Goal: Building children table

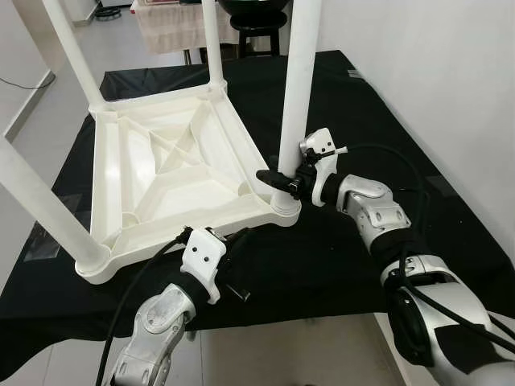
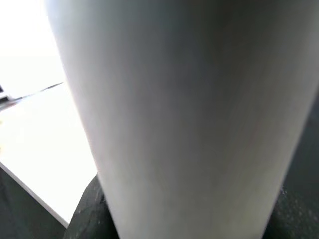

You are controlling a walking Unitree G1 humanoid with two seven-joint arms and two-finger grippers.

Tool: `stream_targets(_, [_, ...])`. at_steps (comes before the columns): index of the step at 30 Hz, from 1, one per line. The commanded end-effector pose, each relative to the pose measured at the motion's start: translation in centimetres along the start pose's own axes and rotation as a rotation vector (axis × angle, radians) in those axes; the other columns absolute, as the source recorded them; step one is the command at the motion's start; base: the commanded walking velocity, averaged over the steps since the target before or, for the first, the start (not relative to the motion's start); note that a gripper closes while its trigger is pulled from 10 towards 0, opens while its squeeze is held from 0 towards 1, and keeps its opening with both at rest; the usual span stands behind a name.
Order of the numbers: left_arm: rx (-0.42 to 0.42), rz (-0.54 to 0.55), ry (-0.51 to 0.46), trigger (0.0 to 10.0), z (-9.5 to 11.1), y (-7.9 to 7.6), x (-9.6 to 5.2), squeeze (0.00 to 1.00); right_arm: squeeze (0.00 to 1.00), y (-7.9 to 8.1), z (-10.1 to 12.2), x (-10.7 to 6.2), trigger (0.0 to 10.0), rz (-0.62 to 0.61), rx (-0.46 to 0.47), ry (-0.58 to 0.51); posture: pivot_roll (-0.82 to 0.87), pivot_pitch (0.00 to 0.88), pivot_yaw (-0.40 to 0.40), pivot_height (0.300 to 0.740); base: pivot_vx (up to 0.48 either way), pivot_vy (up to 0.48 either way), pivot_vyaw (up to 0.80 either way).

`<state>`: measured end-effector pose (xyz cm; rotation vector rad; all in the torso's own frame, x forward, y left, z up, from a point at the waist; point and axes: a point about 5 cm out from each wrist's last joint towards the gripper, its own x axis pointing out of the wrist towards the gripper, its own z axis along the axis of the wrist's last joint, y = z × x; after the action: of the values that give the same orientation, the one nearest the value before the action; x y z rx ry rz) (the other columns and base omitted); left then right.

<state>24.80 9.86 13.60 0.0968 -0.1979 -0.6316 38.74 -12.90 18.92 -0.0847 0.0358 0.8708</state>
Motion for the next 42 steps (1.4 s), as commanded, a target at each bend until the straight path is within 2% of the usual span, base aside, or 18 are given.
stream_targets(1, [0.0, -0.003, 0.02, 10.0, -0.4, -0.1, -0.2, 0.0, 0.0, 0.2, -0.8, -0.1, 0.0, -0.016, 0.007, 0.01, 0.02, 0.098, -0.008, 0.74, 0.0, 0.0, 0.0])
stream_targets(6, [-0.001, -0.004, 0.019, 10.0, -0.4, -0.1, -0.2, 0.0, 0.0, 0.8, -2.4, -0.3, 0.0, -0.195, 0.023, 0.014, 0.01, 0.101, -0.015, 0.74, 0.0, 0.0, 0.0])
stream_targets(7, [0.001, -0.002, 0.018, 10.0, -0.3, 0.1, -0.2, 0.0, 0.0, 2.2, -3.9, -0.3, 0.0, -0.405, 0.091, -0.012, 0.0, 0.106, -0.01, 0.74, 0.0, 0.0, 0.0])
stream_targets(9, [0.003, 0.0, 0.017, 10.0, -0.3, 0.2, -0.3, 0.0, 0.0, 4.5, -5.2, -0.4, 0.0, -0.458, 0.15, -0.022, 0.0, 0.106, -0.01, 0.74, 0.0, 0.0, 0.0])
stream_targets(10, [0.005, 0.001, 0.019, 10.0, -0.3, 0.3, -0.3, 0.0, 0.0, 6.2, -3.6, -0.4, 0.0, -0.417, -0.013, -0.088, 0.0, 0.106, -0.007, 0.74, 0.0, 0.0, 0.0])
stream_targets(13, [0.005, 0.002, 0.019, 10.0, -0.4, 0.3, -0.2, 0.0, 0.0, 6.0, -3.3, -0.4, 0.0, -0.415, -0.035, -0.084, -0.02, 0.099, 0.008, 0.74, 0.0, 0.0, 0.0])
stream_targets(17, [0.002, -0.004, 0.019, 10.0, -0.4, 0.4, -0.2, 0.0, 0.0, 4.8, -4.4, -0.3, 0.0, -0.448, 0.06, -0.021, 0.0, 0.099, -0.009, 0.74, 0.0, 0.0, 0.0])
stream_targets(23, [0.017, 0.007, 0.019, 10.0, -0.3, 0.5, -0.2, 0.0, 0.0, 5.6, -3.9, 0.0, 0.0, -0.445, 0.006, -0.005, 0.0, 0.106, -0.001, 0.74, 0.0, 0.0, 0.0])
stream_targets(24, [0.019, 0.008, 0.019, 10.0, -0.3, 0.5, -0.2, 0.0, 0.0, 5.4, -3.6, 0.0, 8.8, -0.442, 0.004, 0.001, 0.0, 0.105, -0.002, 0.74, 0.0, 0.0, 0.0])
stream_targets(25, [0.016, 0.006, 0.019, 10.0, -0.3, 0.5, -0.2, 0.0, 1.0, 4.9, -2.9, -0.2, 10.0, -0.417, 0.009, -0.011, 0.0, 0.105, 0.0, 0.74, 0.0, 0.0, 0.0])
stream_targets(27, [0.014, 0.004, 0.019, 10.0, -0.3, 0.5, -0.2, 0.0, 1.0, 4.5, -2.4, -0.3, 10.0, -0.397, 0.011, -0.02, 0.0, 0.105, 0.0, 0.74, 0.0, 0.0, 0.0])
stream_targets(30, [0.011, 0.002, 0.019, 10.0, -0.3, 0.5, -0.1, 0.0, 1.0, 3.6, -0.3, -0.3, 10.0, -0.244, -0.004, -0.086, 0.0, 0.103, 0.0, 0.74, 0.0, 0.0, 0.0])
stream_targets(31, [0.011, 0.002, 0.019, 10.0, -0.3, 0.5, -0.1, 0.0, 1.0, 3.6, -0.3, -0.3, 10.0, -0.244, -0.004, -0.086, 0.0, 0.103, 0.0, 0.74, 0.0, 0.0, 0.0])
stream_targets(33, [0.011, 0.001, 0.018, 10.0, -0.3, 0.4, 0.0, 0.0, 1.0, 3.0, 1.3, -0.2, 10.0, -0.091, -0.04, -0.116, 0.01, 0.101, -0.005, 0.74, 0.0, 0.0, 0.0])
stream_targets(34, [0.011, 0.001, 0.018, 10.0, -0.3, 0.4, 0.0, 0.0, 1.0, 3.0, 1.3, -0.2, 10.0, -0.091, -0.04, -0.116, 0.01, 0.101, -0.005, 0.74, 0.0, 0.0, 0.0])
stream_targets(35, [0.011, 0.002, 0.018, 10.0, -0.4, 0.3, 0.0, 0.0, 0.19, 2.7, 1.9, -0.3, 10.0, -0.012, -0.065, -0.114, 0.01, 0.1, -0.006, 0.74, 0.0, 0.0, 0.0])
stream_targets(36, [0.012, 0.003, 0.017, 10.0, -0.4, 0.3, 0.0, 0.0, 0.0, 2.4, 2.3, -0.3, 10.0, 0.052, -0.081, -0.106, 0.01, 0.097, -0.011, 0.74, 0.0, 0.0, 0.0])
stream_targets(42, [0.013, 0.004, 0.016, 10.0, -0.4, 0.2, 0.1, 0.0, 0.0, 1.9, 3.6, -0.4, 10.0, 0.223, -0.094, -0.098, 0.01, 0.095, -0.016, 0.74, 0.0, 0.0, 0.0])
